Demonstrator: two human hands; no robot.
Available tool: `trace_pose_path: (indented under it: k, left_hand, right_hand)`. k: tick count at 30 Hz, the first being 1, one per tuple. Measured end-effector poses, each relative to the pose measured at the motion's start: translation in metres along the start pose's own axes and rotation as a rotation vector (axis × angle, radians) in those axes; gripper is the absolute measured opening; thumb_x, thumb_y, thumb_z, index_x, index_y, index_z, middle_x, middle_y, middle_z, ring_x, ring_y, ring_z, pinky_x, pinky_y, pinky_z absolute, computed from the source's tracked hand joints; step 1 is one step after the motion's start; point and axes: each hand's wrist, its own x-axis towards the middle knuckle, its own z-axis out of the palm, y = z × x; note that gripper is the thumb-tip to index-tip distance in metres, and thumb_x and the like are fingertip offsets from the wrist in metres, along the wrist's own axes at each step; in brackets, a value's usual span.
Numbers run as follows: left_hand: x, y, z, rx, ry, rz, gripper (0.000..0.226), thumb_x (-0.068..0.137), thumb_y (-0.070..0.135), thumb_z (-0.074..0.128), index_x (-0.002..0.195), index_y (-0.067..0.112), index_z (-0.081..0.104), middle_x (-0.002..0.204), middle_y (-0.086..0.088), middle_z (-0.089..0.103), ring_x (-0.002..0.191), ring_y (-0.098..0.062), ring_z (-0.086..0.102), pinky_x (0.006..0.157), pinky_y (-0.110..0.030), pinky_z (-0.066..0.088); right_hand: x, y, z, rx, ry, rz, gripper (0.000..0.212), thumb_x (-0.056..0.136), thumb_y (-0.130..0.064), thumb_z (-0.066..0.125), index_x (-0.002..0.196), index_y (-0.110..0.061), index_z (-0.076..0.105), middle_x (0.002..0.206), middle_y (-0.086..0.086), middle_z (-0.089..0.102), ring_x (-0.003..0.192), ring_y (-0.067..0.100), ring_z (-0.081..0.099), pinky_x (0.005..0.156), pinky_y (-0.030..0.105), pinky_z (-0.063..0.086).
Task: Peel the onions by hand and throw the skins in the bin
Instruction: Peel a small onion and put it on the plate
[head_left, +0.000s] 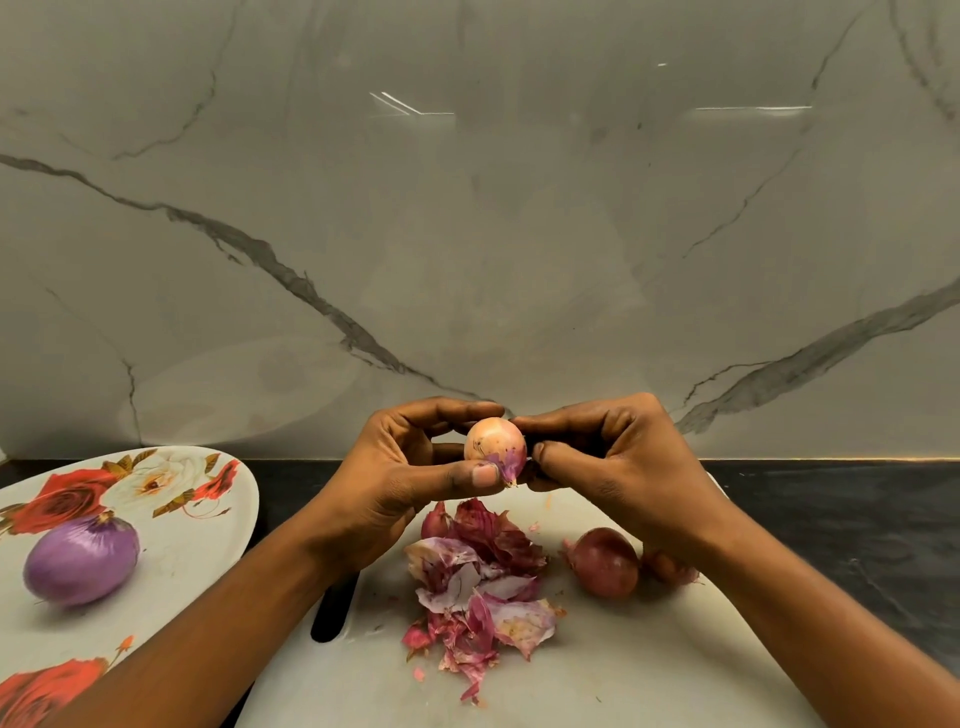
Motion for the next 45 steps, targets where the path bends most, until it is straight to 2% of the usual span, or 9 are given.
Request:
trace_pose_path:
  k: [7, 12, 16, 19, 24, 30, 34, 41, 45]
  left_hand:
    - [0.003, -0.0008, -0.0053, -0.018, 0.047, -0.005, 0.053, 0.059, 0.016, 0.092, 0.11, 0.025, 0.08, 0.122, -0.006, 0.074, 0.11, -0.037, 0.074, 0.085, -0.037, 0.063]
    - [0.0035, 0.0001, -0.0061, 0.019, 0.045, -0.018, 0.068, 0.049, 0.034, 0.104, 0.112, 0.027, 0.081, 0.12, -0.006, 0.076, 0.11, -0.034, 0.074, 0.086, -0.038, 0.064]
    - [0.0029, -0.0002, -0.0045, 0.083, 0.066, -0.003, 0.057, 0.065, 0.011, 0.091, 0.119, 0.02, 0.075, 0.116, -0.005, 0.078, 0.107, -0.03, 0.076, 0.082, -0.034, 0.064]
    - [0.0024, -0.0012, -0.0046, 0.148, 0.061, 0.012, 0.055, 0.066, 0.01, 0.086, 0.119, 0.013, 0.073, 0.113, -0.006, 0.079, 0.104, -0.027, 0.077, 0.08, -0.032, 0.064]
    - [0.0016, -0.0048, -0.0054, 0.187, 0.027, 0.026, 0.049, 0.068, 0.01, 0.086, 0.116, 0.014, 0.077, 0.111, -0.007, 0.08, 0.103, -0.029, 0.078, 0.083, -0.035, 0.065]
    - [0.0006, -0.0067, -0.0032, 0.185, 0.015, 0.112, 0.043, 0.075, 0.009, 0.083, 0.117, 0.012, 0.078, 0.105, -0.006, 0.078, 0.102, -0.026, 0.076, 0.083, -0.031, 0.063]
    - [0.0007, -0.0075, -0.0039, 0.175, 0.006, 0.146, 0.042, 0.077, 0.008, 0.082, 0.119, 0.012, 0.079, 0.101, -0.004, 0.075, 0.098, -0.021, 0.073, 0.084, -0.03, 0.061]
    - [0.0009, -0.0087, -0.0066, 0.127, -0.015, 0.155, 0.042, 0.078, 0.009, 0.082, 0.119, 0.013, 0.079, 0.101, -0.004, 0.074, 0.1, -0.02, 0.071, 0.085, -0.03, 0.06]
    - [0.0009, -0.0081, -0.0078, 0.076, -0.038, 0.145, 0.047, 0.077, 0.028, 0.089, 0.121, 0.015, 0.079, 0.109, -0.009, 0.074, 0.109, -0.029, 0.071, 0.09, -0.033, 0.06]
  right_hand:
    - [0.0037, 0.0016, -0.0045, 0.086, 0.07, 0.027, 0.018, 0.096, -0.003, 0.071, 0.11, -0.009, 0.08, 0.092, 0.005, 0.082, 0.082, 0.022, 0.081, 0.074, 0.028, 0.065]
    - [0.0034, 0.0005, -0.0058, 0.077, 0.076, 0.006, 0.02, 0.091, -0.015, 0.076, 0.11, -0.01, 0.08, 0.092, 0.003, 0.082, 0.082, 0.022, 0.08, 0.072, 0.029, 0.065]
    - [0.0021, 0.0003, -0.0048, 0.037, 0.002, 0.03, 0.045, 0.082, -0.033, 0.078, 0.123, -0.016, 0.076, 0.104, -0.001, 0.082, 0.088, 0.019, 0.08, 0.074, 0.03, 0.065]
    - [0.0009, 0.0006, -0.0052, 0.019, -0.05, 0.028, 0.053, 0.08, -0.037, 0.078, 0.129, -0.018, 0.073, 0.112, -0.002, 0.08, 0.093, 0.019, 0.08, 0.079, 0.034, 0.066]
    - [0.0011, 0.0007, -0.002, 0.017, -0.08, 0.102, 0.058, 0.078, -0.041, 0.08, 0.132, -0.02, 0.072, 0.108, -0.002, 0.081, 0.091, 0.019, 0.08, 0.081, 0.038, 0.066]
    - [0.0034, -0.0026, 0.0001, 0.184, -0.15, 0.211, 0.031, 0.087, -0.032, 0.074, 0.114, -0.018, 0.08, 0.098, 0.006, 0.082, 0.092, 0.023, 0.08, 0.082, 0.033, 0.066]
    - [0.0022, -0.0029, 0.0016, 0.201, -0.136, 0.189, 0.032, 0.088, -0.03, 0.074, 0.117, -0.017, 0.079, 0.101, 0.006, 0.082, 0.095, 0.025, 0.08, 0.087, 0.039, 0.065]
    - [-0.0003, -0.004, 0.0024, 0.222, -0.12, 0.177, 0.029, 0.091, -0.027, 0.071, 0.117, -0.015, 0.079, 0.1, 0.006, 0.082, 0.093, 0.026, 0.08, 0.085, 0.037, 0.066]
    - [-0.0004, -0.0039, 0.0017, 0.217, -0.099, 0.165, 0.03, 0.093, -0.028, 0.068, 0.114, -0.011, 0.08, 0.098, 0.009, 0.082, 0.092, 0.028, 0.08, 0.083, 0.038, 0.066]
